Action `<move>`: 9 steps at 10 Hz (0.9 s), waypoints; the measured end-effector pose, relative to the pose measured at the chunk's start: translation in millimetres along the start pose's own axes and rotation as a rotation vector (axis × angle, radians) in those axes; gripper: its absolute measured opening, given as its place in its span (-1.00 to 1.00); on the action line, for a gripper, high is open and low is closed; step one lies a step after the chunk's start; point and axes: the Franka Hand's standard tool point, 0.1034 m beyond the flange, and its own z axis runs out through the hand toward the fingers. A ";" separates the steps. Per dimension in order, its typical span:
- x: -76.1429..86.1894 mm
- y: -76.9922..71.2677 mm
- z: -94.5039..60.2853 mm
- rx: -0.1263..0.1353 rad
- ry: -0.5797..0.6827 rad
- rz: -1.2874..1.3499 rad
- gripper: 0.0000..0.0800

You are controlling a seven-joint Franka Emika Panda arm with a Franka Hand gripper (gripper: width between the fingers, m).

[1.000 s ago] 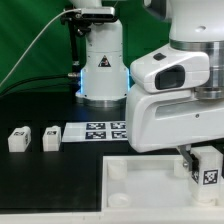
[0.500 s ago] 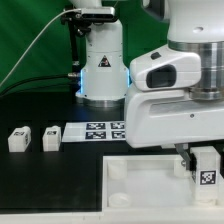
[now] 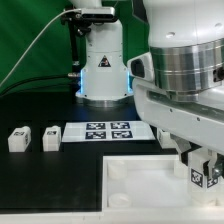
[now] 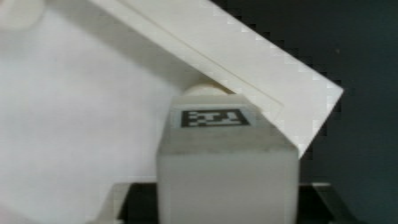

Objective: Assemble one leg

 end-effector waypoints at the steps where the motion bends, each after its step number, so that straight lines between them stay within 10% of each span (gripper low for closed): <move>1: 0.6 0.6 0.0 -0.002 0.002 0.095 -0.26; 6: 1.5 2.4 0.6 0.022 -0.006 0.417 -0.26; 8: 1.3 2.8 1.6 0.020 -0.006 0.348 0.42; 9: 0.9 2.6 1.7 0.021 -0.006 0.295 0.42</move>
Offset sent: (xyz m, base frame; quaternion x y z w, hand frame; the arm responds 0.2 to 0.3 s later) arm 0.0000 0.0000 0.0000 0.0000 0.0000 0.2667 0.9638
